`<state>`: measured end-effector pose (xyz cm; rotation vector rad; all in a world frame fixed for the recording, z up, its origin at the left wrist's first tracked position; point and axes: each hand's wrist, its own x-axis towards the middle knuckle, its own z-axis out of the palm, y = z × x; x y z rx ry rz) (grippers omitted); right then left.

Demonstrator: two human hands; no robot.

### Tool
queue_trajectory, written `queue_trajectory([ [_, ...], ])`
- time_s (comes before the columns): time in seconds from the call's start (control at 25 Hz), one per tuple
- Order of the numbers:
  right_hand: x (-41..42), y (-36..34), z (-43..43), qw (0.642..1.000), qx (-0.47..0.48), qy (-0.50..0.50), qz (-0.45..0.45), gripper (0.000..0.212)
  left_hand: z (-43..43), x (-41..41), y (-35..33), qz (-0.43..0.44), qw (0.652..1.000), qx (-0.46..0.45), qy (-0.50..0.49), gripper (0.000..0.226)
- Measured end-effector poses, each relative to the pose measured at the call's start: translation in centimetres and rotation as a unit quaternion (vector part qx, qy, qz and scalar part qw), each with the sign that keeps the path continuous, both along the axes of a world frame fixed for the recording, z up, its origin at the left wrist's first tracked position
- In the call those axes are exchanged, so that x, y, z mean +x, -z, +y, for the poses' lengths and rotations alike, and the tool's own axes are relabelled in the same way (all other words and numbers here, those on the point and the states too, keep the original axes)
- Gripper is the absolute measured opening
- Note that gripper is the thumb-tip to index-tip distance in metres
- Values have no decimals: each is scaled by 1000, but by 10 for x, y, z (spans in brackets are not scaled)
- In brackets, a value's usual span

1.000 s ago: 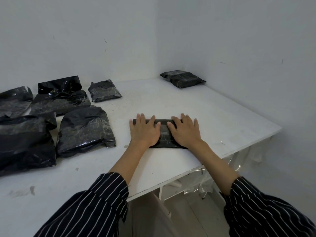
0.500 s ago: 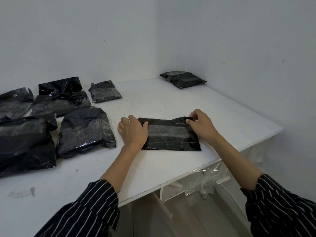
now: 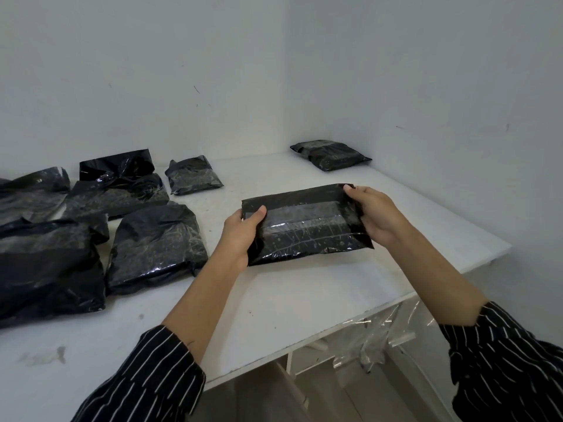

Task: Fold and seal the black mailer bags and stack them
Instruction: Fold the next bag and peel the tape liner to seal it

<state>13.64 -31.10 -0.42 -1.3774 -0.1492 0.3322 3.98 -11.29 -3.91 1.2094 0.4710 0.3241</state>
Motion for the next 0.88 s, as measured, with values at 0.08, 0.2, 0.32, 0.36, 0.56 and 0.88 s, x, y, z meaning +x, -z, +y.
queue_trajectory([
  [0.08,2,2,-5,998,17,-47,47,36,1,7,-5,-17,999,-25,-24,25],
  [0.2,7,13,-12,985,117,-74,104,61,2,23,-15,-40,995,-69,-63,25],
  [0.32,13,17,-10,982,134,-92,96,64,-2,44,-24,-53,993,-72,-83,24],
  [0.36,15,17,-8,983,124,-102,85,62,-4,51,-26,-55,992,-78,-80,25],
  [0.56,38,9,9,990,68,-114,40,24,-21,89,-31,-65,989,-126,-45,40],
  [0.88,141,-24,8,999,-17,-4,42,19,-29,172,-38,-21,991,-130,34,33],
])
